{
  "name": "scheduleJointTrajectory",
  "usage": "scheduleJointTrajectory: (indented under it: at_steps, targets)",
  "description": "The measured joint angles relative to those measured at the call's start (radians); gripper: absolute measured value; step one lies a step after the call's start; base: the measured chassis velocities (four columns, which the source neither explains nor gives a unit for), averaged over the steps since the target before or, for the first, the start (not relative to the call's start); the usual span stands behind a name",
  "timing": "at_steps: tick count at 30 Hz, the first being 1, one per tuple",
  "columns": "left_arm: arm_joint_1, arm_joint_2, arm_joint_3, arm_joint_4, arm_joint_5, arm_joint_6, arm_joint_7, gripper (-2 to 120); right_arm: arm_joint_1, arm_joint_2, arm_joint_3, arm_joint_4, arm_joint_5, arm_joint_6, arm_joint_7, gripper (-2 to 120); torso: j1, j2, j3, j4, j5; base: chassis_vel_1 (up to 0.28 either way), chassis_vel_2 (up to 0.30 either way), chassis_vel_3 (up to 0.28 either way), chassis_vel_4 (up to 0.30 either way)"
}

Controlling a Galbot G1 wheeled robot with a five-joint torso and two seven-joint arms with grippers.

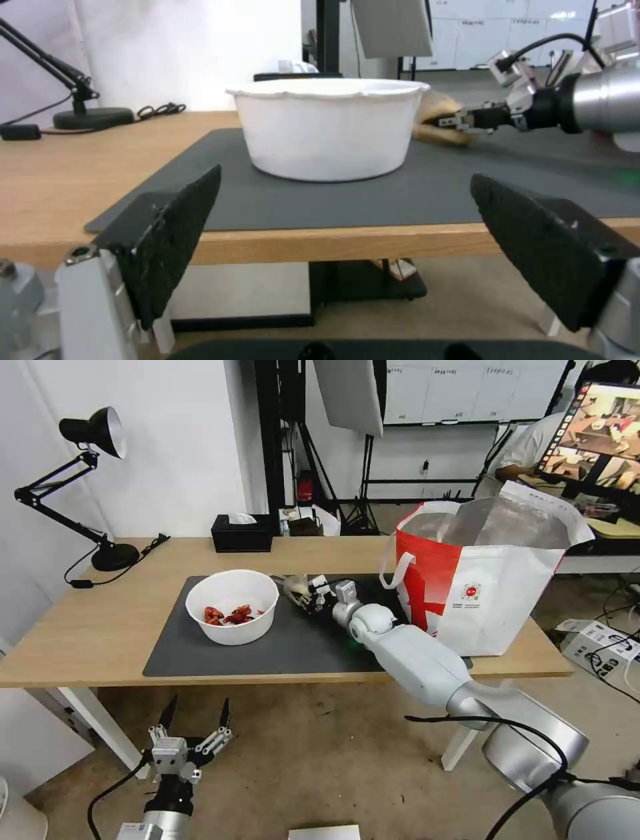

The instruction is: Pick up the trash from the table and place it into the takeout bag.

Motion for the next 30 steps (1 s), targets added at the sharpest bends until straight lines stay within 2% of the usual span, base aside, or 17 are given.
scheduleJointTrajectory:
  at_steps: [2, 4, 6, 7, 10, 11, 14, 15, 17, 18, 19, 21, 22, 25, 30]
  targets:
    - [0.002, 0.0, 0.002, -0.004, 0.001, 0.0, 0.0, 100, -0.026, -0.045, 0.014, 0.097, 0.004, 0.001, 0.025, 7, 0.0, 0.0, 0.0, 0.0, 0.0001, 0.0, 0.0, 0.0, 0.0]
    - [0.003, -0.001, 0.003, -0.006, 0.001, 0.0, -0.001, 100, -0.037, -0.06, 0.02, 0.131, 0.003, 0.005, 0.037, 7, 0.0, 0.0, 0.0, 0.0, 0.0001, 0.0, 0.0, 0.0, 0.0]
    - [0.005, -0.002, 0.005, -0.009, 0.001, 0.0, -0.001, 100, -0.075, -0.105, 0.042, 0.246, -0.016, 0.023, 0.091, 7, 0.0, 0.0, 0.0, 0.0, 0.0002, 0.0, 0.0, 0.0, 0.0]
    - [0.005, -0.002, 0.005, -0.009, 0.001, 0.0, -0.001, 100, -0.075, -0.105, 0.042, 0.246, -0.016, 0.023, 0.091, 7, 0.0, 0.0, 0.0, 0.0, 0.0002, 0.0, 0.0, 0.0, 0.0]
    - [0.008, -0.005, 0.006, -0.015, 0.004, 0.001, -0.002, 100, -0.142, -0.178, 0.088, 0.481, -0.097, 0.044, 0.235, 7, 0.0, 0.0, 0.0, 0.0, 0.0001, 0.0, 0.0, 0.0, 0.0]
    - [0.008, -0.005, 0.006, -0.015, 0.004, 0.001, -0.002, 100, -0.142, -0.178, 0.088, 0.481, -0.097, 0.044, 0.235, 7, 0.0, 0.0, 0.0, 0.0, 0.0001, 0.0, 0.0, 0.0, 0.0]
    - [0.01, -0.008, 0.008, -0.023, 0.007, 0.002, -0.002, 100, -0.197, -0.228, 0.137, 0.659, -0.167, 0.086, 0.377, 7, 0.0, 0.0, 0.0, -0.0001, 0.0001, 0.0, 0.0, 0.0, 0.0]
    - [0.01, -0.008, 0.008, -0.023, 0.007, 0.002, -0.002, 100, -0.197, -0.228, 0.137, 0.659, -0.167, 0.086, 0.377, 7, 0.0, 0.0, 0.0, -0.0001, 0.0001, 0.0, 0.0, 0.0, 0.0]
    - [0.013, -0.01, 0.011, -0.026, 0.011, 0.003, -0.002, 100, -0.224, -0.256, 0.18, 0.751, -0.198, 0.098, 0.486, 7, 0.0, 0.0, 0.0, -0.0001, 0.0002, 0.0, 0.0, 0.0, 0.0]
    - [0.013, -0.01, 0.011, -0.026, 0.011, 0.003, -0.002, 100, -0.224, -0.256, 0.18, 0.751, -0.198, 0.098, 0.486, 7, 0.0, 0.0, 0.0, -0.0001, 0.0002, 0.0, 0.0, 0.0, 0.0]
    - [0.015, -0.012, 0.012, -0.027, 0.013, 0.003, -0.002, 100, -0.231, -0.267, 0.201, 0.781, -0.214, 0.098, 0.532, 7, 0.0, 0.0, 0.0, -0.0001, 0.0002, 0.0, 0.0, 0.0, 0.0]
    - [0.019, -0.015, 0.016, -0.027, 0.02, 0.003, -0.002, 100, -0.239, -0.291, 0.247, 0.833, -0.258, 0.072, 0.664, 7, 0.0, 0.0, 0.0, 0.0, 0.0002, 0.0, 0.0, 0.0, 0.0]
    - [0.019, -0.015, 0.016, -0.027, 0.02, 0.003, -0.002, 100, -0.239, -0.291, 0.247, 0.833, -0.258, 0.072, 0.664, 7, 0.0, 0.0, 0.0, 0.0, 0.0002, 0.0, 0.0, 0.0, 0.0]
    - [0.022, -0.022, 0.027, -0.027, 0.031, 0.003, -0.002, 100, -0.244, -0.336, 0.306, 0.886, -0.279, -0.029, 0.818, 7, 0.0, 0.0, 0.0, -0.0002, 0.0002, 0.0, 0.0, 0.0, 0.0]
    - [0.024, -0.027, 0.04, -0.029, 0.038, 0.003, -0.002, 100, -0.247, -0.384, 0.339, 0.927, -0.236, -0.119, 0.912, 7, 0.0, 0.0, 0.0, -0.0001, 0.0001, 0.0, 0.0, 0.0, 0.0]
